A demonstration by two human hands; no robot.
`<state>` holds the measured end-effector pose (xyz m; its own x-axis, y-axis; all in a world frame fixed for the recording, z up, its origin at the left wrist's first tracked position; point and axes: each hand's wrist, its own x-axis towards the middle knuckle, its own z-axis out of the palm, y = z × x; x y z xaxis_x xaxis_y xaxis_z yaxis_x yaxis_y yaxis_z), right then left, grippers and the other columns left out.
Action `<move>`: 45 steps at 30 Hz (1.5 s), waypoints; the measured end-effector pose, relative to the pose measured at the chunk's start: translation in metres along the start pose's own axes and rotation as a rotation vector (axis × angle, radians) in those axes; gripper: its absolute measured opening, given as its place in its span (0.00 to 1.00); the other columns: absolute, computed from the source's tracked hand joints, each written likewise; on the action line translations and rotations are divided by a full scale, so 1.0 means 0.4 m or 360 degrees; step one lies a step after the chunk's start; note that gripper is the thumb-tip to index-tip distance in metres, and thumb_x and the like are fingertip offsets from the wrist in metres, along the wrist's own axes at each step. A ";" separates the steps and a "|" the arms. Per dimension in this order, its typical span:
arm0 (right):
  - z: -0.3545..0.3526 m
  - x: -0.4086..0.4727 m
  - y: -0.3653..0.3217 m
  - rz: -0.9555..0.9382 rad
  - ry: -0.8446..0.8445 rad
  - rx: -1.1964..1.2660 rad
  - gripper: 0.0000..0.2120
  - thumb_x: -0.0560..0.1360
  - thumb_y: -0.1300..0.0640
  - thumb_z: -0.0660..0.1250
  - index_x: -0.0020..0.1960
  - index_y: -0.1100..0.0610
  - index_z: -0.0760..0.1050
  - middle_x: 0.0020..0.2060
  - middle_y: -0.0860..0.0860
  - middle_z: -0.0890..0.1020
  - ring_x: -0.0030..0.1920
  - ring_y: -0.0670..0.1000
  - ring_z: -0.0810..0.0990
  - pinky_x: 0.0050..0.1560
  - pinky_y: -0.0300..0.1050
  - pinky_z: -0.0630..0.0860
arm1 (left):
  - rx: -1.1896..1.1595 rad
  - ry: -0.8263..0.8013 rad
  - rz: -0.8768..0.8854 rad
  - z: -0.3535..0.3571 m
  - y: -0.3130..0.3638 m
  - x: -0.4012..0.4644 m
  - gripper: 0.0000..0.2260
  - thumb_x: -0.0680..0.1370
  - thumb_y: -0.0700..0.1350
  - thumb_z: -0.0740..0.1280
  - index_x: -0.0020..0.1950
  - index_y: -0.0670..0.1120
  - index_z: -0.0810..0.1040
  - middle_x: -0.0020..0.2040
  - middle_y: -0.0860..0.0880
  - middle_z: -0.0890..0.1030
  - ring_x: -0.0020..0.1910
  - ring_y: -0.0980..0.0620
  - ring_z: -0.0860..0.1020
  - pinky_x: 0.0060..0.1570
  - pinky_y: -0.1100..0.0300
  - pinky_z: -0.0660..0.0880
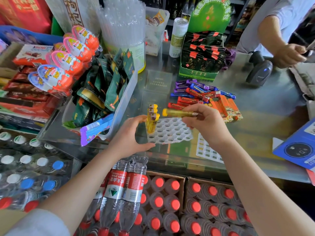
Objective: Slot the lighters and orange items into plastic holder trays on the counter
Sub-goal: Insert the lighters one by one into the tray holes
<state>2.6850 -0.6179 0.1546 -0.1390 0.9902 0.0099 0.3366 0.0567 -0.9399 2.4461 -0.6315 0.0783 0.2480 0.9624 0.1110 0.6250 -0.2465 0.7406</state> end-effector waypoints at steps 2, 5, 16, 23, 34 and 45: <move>0.016 -0.008 -0.006 -0.0051 -0.0108 -0.0187 0.11 0.67 0.64 0.73 0.42 0.49 0.79 0.31 0.41 0.80 0.29 0.39 0.75 0.33 0.30 0.72 | 0.0049 -0.0031 -0.0025 0.000 0.001 0.000 0.38 0.62 0.55 0.76 0.68 0.48 0.65 0.59 0.54 0.68 0.61 0.58 0.66 0.61 0.63 0.61; 0.048 -0.008 -0.002 -0.0060 -0.0157 -0.0316 0.10 0.66 0.62 0.74 0.43 0.49 0.79 0.33 0.42 0.79 0.30 0.39 0.75 0.34 0.29 0.72 | 0.0082 -0.0032 -0.0002 0.004 0.003 -0.002 0.37 0.62 0.54 0.76 0.67 0.48 0.65 0.59 0.53 0.69 0.62 0.55 0.67 0.61 0.62 0.61; 0.127 -0.020 0.012 -0.0103 -0.0019 -0.0223 0.16 0.69 0.63 0.71 0.40 0.42 0.72 0.31 0.40 0.78 0.31 0.37 0.76 0.34 0.27 0.72 | 0.0119 -0.0044 -0.0025 0.012 -0.012 0.000 0.39 0.62 0.55 0.76 0.68 0.47 0.65 0.64 0.48 0.71 0.66 0.51 0.63 0.62 0.62 0.57; 0.159 -0.033 0.007 -0.0284 -0.0064 -0.0336 0.09 0.70 0.66 0.69 0.49 0.56 0.77 0.35 0.43 0.79 0.34 0.37 0.77 0.38 0.26 0.72 | 0.0114 -0.0074 -0.0056 0.012 -0.014 0.004 0.39 0.62 0.57 0.75 0.68 0.47 0.65 0.64 0.48 0.71 0.66 0.50 0.65 0.64 0.53 0.63; 0.185 -0.023 -0.003 -0.0435 -0.0092 -0.0736 0.08 0.70 0.61 0.70 0.50 0.60 0.78 0.43 0.54 0.81 0.38 0.54 0.79 0.41 0.54 0.78 | 0.0127 -0.0110 -0.0122 0.008 -0.015 0.011 0.40 0.61 0.58 0.75 0.68 0.50 0.64 0.62 0.48 0.71 0.64 0.53 0.64 0.60 0.59 0.63; 0.071 0.063 0.012 -0.0366 -0.0477 -0.1202 0.09 0.72 0.56 0.69 0.51 0.56 0.76 0.49 0.51 0.80 0.46 0.51 0.78 0.45 0.51 0.77 | 0.0232 -0.0230 -0.0122 -0.013 -0.003 0.043 0.38 0.60 0.59 0.75 0.66 0.53 0.65 0.59 0.48 0.73 0.60 0.51 0.68 0.56 0.56 0.67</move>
<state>2.6568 -0.5963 0.1407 -0.4857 0.8739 -0.0179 0.7872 0.4284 -0.4436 2.4458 -0.6142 0.0829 0.2929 0.9551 -0.0459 0.7440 -0.1974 0.6384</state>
